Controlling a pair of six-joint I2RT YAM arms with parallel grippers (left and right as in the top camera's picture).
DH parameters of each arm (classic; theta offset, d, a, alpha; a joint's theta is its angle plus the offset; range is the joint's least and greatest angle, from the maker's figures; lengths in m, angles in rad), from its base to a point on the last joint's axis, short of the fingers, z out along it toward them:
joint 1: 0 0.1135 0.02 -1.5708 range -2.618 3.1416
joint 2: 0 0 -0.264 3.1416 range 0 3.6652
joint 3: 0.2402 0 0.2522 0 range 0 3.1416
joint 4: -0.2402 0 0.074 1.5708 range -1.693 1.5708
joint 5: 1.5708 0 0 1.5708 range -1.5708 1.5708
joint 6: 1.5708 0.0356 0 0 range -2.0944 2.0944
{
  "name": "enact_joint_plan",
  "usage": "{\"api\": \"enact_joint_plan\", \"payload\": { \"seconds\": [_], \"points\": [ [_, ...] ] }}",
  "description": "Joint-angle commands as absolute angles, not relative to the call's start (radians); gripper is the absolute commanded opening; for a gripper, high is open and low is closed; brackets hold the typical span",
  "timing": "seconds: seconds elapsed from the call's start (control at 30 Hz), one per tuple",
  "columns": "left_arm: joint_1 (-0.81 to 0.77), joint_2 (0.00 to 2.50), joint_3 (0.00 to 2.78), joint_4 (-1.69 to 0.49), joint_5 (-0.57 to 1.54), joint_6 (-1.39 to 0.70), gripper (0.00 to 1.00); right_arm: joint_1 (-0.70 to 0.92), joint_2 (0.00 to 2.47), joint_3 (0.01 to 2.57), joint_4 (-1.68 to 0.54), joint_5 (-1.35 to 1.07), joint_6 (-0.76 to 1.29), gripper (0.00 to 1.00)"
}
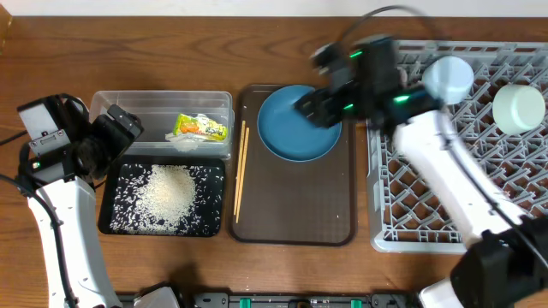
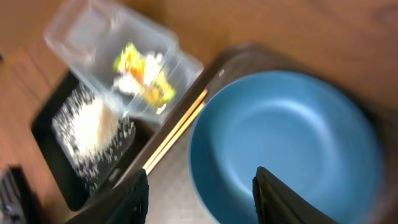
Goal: Sort waste into correct bins and load items into the dishwasher rack
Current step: 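Lower the right gripper and grip the teal bowl's rim, then lift the teal bowl and carry it right to the rack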
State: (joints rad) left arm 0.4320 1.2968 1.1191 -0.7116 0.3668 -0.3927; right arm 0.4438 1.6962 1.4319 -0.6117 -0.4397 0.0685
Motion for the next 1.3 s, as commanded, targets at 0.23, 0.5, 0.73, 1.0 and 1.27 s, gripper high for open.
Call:
{"api": "enact_joint_plan", "payload": {
  "seconds": [0.23,0.5,0.73,1.0,1.27],
  "points": [
    [0.437,1.300,1.136,-0.715,0.365,-0.398,0.95,0.725,1.860,1.417,-0.599,0.005,0.081,0.53],
    [0.437,1.300,1.136,-0.715,0.365,-0.398,0.95,0.771,1.972,1.417,-0.600,0.004,0.050,0.45],
    [0.437,1.300,1.136,-0.715,0.365,-0.398,0.95,0.771,1.994,1.417,-0.674,0.027,0.043,0.11],
    [0.437,1.300,1.136,-0.715,0.365,-0.398,0.95,0.772,1.973,1.426,-0.731,0.026,0.044,0.01],
    [0.437,1.300,1.136,-0.715,0.365,-0.398,0.95,0.765,1.724,1.513,-0.867,0.043,0.013,0.01]
  ]
}}
